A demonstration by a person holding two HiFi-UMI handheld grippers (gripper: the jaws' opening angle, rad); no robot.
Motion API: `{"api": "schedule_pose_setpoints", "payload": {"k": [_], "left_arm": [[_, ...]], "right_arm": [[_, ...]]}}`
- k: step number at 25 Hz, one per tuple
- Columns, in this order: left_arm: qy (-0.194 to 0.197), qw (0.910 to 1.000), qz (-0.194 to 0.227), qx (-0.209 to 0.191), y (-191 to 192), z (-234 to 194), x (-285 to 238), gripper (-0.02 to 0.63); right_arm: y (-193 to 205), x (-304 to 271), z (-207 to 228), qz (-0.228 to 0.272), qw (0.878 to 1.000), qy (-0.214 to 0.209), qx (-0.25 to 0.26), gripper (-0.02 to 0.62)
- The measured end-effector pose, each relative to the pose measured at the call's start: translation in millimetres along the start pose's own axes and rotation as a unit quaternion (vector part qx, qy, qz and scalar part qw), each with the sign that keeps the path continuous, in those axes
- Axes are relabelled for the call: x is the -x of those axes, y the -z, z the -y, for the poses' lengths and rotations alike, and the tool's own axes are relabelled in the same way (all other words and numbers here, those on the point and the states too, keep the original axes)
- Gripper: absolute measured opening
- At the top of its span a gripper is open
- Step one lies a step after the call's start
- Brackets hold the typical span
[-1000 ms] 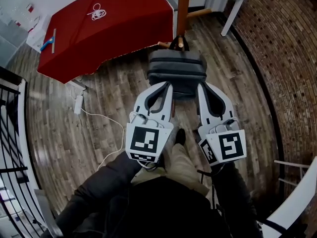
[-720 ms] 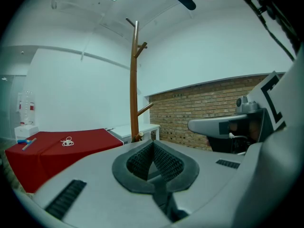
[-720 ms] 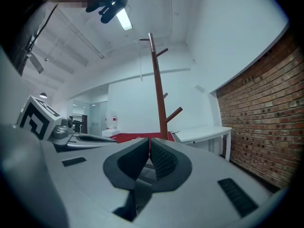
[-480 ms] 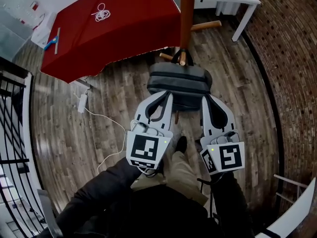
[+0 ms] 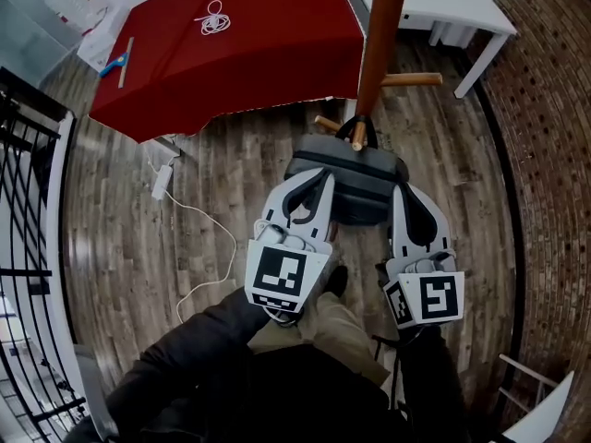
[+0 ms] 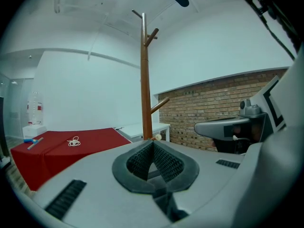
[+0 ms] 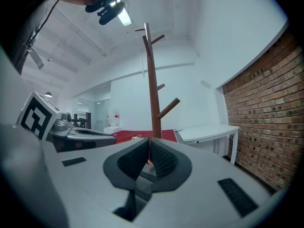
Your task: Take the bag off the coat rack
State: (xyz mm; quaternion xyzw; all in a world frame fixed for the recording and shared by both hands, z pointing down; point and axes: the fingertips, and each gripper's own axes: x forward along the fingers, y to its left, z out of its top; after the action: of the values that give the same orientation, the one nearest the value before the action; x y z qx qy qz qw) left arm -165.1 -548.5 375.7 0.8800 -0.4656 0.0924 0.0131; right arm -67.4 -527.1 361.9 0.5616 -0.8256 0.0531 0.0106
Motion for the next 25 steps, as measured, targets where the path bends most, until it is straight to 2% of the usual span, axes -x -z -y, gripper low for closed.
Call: {"api": "schedule_pose_setpoints", "payload": {"k": [6,11,25], "left_arm": [[-0.033,0.9993,0.020,-0.001,-17.1,-13.7,-11.1,0.009],[-0.044,0.9986,0.030,-0.001,-27.7,-26.5,-15.0,0.009],[-0.015,0.9995,0.027,0.005,-2.5,-48.1,-48.1,0.009]], "right_arm": [[-16.7,-18.6,7.8,0.017,0.999,-0.028,0.013,0.009],[-27.3,-30.4,8.5,0.024,0.999,-0.036,0.020,0.009],[0.9,-68.0,16.3,0.007,1.000,-0.015,0.020,0.009]]}}
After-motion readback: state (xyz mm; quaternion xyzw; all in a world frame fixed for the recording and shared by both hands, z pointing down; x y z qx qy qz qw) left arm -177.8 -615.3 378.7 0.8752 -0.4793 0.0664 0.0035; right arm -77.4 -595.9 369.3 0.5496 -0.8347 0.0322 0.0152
